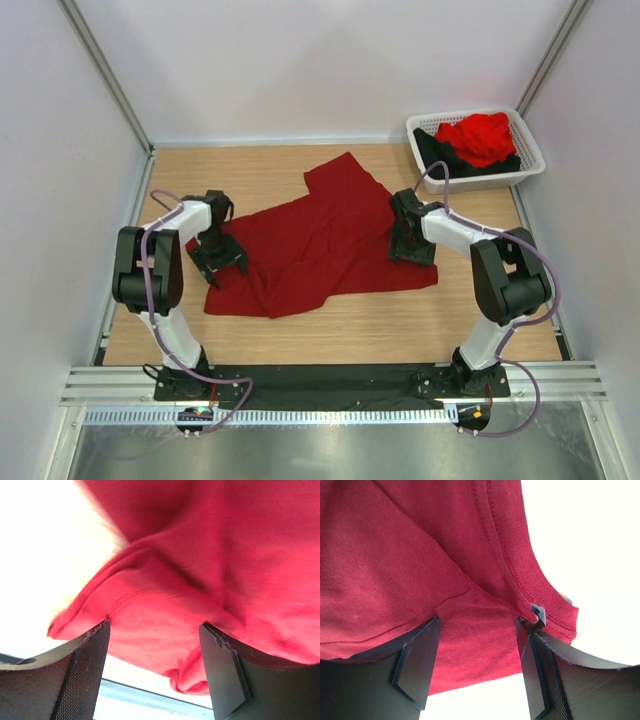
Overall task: Fold and stack the t-shirts
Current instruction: Fold the tshirt
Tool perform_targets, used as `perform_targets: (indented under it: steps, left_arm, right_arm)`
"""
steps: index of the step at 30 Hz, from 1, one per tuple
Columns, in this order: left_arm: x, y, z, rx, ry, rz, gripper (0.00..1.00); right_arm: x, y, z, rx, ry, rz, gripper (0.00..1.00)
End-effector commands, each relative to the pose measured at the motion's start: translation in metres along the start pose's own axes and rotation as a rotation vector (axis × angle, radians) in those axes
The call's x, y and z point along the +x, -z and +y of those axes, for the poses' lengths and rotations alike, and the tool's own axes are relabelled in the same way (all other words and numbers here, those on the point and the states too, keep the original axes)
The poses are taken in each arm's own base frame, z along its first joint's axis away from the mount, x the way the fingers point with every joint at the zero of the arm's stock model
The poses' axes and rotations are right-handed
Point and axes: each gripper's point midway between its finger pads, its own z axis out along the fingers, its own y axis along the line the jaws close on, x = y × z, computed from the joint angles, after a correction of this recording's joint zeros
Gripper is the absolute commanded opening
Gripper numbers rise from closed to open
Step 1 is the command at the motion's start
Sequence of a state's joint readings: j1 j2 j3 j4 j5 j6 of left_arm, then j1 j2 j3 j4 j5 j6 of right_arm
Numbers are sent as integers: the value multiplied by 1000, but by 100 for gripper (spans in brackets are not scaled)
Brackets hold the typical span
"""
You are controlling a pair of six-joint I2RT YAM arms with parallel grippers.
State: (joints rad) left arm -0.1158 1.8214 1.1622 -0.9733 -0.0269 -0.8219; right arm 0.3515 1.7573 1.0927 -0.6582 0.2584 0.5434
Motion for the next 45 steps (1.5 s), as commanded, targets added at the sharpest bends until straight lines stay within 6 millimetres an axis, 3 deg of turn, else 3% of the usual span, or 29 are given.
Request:
perform_targets:
  steps: [1,5,10,12,14,19,24,28,32,35,37,41,45]
  left_arm:
    - [-9,15,24,-74,-55,-54,73]
    - [4,28,47,-85,-1,-96,73]
    - [22,51,76,-76,125,-142,74]
    - [20,68,86,-64,162,-219,75]
    - [18,82,79,26,192,-274,75]
    - [30,75,30,274,174,-166,67]
    - [30,48,25,206,132,-74,61]
    - [24,28,35,155,196,-74,61]
    - [29,6,61,57,317,8,66]
    - [38,-3,90,-70,398,41,67]
    - [39,-7,98,-55,455,81,67]
    - [35,-4,114,-76,508,88,67]
    - [37,6,124,-58,566,80,67]
  right_arm:
    - [44,3,-30,88,-5,107,69]
    - [32,16,-30,79,2,75,70]
    - [-6,49,-6,-30,31,-16,71]
    - [-23,61,3,-71,41,-61,72]
    - [-31,63,10,-97,71,-78,73]
    - [-43,47,23,-95,101,-58,73]
    - [-51,34,34,-107,120,-55,73]
    - [-54,16,43,-122,140,-56,71]
    - [-48,-8,39,-91,131,-13,71]
    - [-44,-16,25,-51,104,4,72]
    - [-43,-22,10,-10,79,21,73]
    - [-29,-33,-22,57,12,81,73]
    - [-18,-35,-42,91,-35,118,73]
